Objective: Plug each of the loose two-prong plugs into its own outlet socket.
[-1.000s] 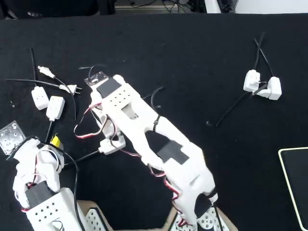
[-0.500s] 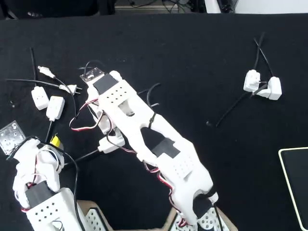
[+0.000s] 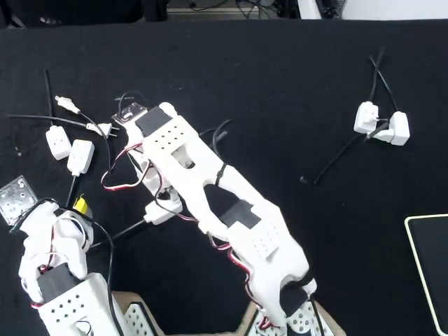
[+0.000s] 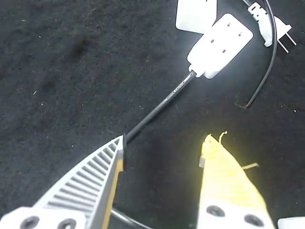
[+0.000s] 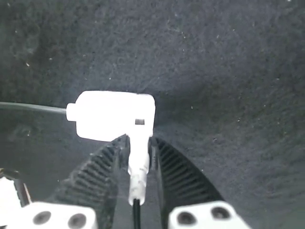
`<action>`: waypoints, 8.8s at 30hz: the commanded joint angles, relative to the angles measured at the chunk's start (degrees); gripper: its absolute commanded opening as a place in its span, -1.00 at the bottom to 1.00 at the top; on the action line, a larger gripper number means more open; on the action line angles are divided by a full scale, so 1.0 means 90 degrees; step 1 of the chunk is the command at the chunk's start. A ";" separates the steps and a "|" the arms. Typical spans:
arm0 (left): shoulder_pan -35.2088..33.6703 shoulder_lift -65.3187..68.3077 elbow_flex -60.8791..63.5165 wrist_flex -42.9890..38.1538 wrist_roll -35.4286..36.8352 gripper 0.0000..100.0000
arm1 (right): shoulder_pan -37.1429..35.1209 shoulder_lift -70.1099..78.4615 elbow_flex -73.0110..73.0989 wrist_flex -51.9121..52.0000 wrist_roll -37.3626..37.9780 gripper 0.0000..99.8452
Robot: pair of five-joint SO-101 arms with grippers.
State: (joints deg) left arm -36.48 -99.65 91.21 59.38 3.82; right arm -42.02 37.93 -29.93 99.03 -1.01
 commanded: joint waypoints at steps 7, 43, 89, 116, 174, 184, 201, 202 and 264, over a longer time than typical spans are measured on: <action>-0.0083 -0.0039 -0.0425 -0.0107 0.0029 -0.47 | 0.0088 -0.0611 0.0122 0.0156 0.0547 -0.98; -0.0083 -0.0039 -0.0425 -0.0107 0.0020 -0.47 | 0.0918 -0.2525 0.4195 -0.1739 0.2110 -0.98; -0.0083 -0.0039 -0.0425 -0.0098 0.0020 -0.47 | 0.0000 -0.0005 -0.0239 0.0117 0.1299 -0.98; -0.0269 -0.0039 -0.0435 -0.0107 0.0020 -0.47 | 0.0567 -0.0044 0.0171 0.0225 0.1973 -0.98; 0.3443 0.0039 -0.0386 -0.0029 -0.1915 -0.47 | 0.1338 -0.1968 0.1040 0.0156 0.3526 -0.98; 0.4234 0.0039 -0.0435 0.1016 -0.1934 -0.47 | 0.1856 -0.4176 0.2164 0.0205 0.3526 -0.98; 0.4928 0.3780 -0.1695 -0.0303 -0.1817 -0.47 | 0.2667 -0.6335 0.3961 0.0195 0.3536 -0.98; 0.4889 0.4093 -0.1832 -0.0498 -0.1797 -0.47 | 0.2667 -0.6432 0.4059 0.0195 0.3536 -0.98; 0.3111 0.6965 -0.4361 0.0156 -0.3302 -0.47 | 0.2667 -0.7712 0.6256 -0.0879 0.3556 -0.98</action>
State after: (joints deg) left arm -8.26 -37.05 57.80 62.29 -28.09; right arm -18.99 -29.14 26.68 91.74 30.20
